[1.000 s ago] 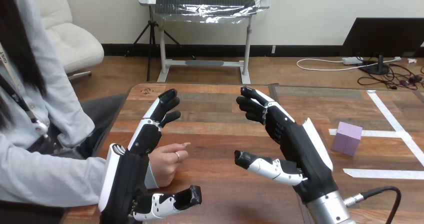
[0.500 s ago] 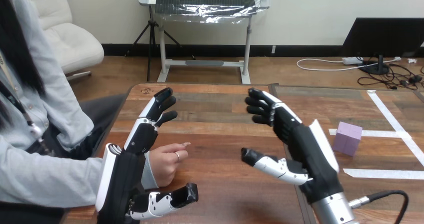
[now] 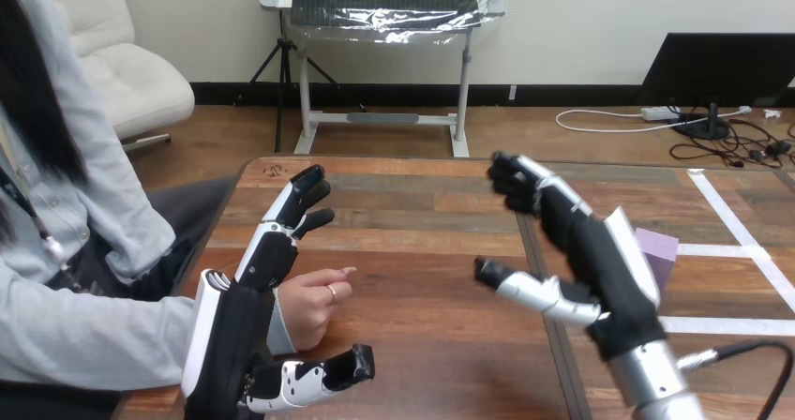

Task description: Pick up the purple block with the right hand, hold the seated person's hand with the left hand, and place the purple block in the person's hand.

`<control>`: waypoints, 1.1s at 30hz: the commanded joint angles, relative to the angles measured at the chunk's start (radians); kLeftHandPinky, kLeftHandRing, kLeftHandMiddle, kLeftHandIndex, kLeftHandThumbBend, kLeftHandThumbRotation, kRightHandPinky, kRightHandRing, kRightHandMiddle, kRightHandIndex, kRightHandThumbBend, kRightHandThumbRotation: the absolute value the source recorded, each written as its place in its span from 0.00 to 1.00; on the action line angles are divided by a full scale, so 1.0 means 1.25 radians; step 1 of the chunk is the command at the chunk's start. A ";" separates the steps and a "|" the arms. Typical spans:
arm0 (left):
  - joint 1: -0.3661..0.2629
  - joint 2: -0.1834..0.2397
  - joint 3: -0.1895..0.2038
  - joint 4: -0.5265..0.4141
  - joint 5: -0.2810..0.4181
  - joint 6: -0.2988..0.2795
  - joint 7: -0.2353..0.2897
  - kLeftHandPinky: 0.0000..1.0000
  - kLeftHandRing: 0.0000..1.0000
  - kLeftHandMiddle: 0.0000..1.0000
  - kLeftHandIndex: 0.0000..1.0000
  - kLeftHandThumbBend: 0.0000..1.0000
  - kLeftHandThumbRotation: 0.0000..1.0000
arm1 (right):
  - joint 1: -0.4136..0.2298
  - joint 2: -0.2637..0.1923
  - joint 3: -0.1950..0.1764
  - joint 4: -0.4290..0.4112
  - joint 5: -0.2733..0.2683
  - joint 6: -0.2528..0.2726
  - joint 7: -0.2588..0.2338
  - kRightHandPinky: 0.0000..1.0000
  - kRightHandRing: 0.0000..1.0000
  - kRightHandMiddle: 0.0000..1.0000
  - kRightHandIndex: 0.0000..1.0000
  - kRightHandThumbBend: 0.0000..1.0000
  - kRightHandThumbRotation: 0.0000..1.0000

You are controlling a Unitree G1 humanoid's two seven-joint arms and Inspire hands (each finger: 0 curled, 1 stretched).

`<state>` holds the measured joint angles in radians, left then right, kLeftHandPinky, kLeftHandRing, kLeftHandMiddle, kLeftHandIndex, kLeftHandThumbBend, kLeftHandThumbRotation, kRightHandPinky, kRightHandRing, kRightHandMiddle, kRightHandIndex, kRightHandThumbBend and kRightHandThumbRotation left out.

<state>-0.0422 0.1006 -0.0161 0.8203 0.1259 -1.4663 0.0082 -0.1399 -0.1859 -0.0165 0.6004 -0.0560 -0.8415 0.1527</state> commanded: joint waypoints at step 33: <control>-0.053 0.001 -0.012 0.003 -0.070 -0.004 -0.033 0.85 0.91 0.93 0.91 1.00 0.61 | -0.284 -0.168 -0.065 0.118 -0.098 0.087 -0.149 0.82 0.83 0.82 0.86 1.00 0.53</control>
<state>-0.0429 0.1017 -0.0252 0.8258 0.0651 -1.4663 -0.0266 -0.3980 -0.3480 -0.0834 0.7286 -0.1609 -0.7509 -0.0093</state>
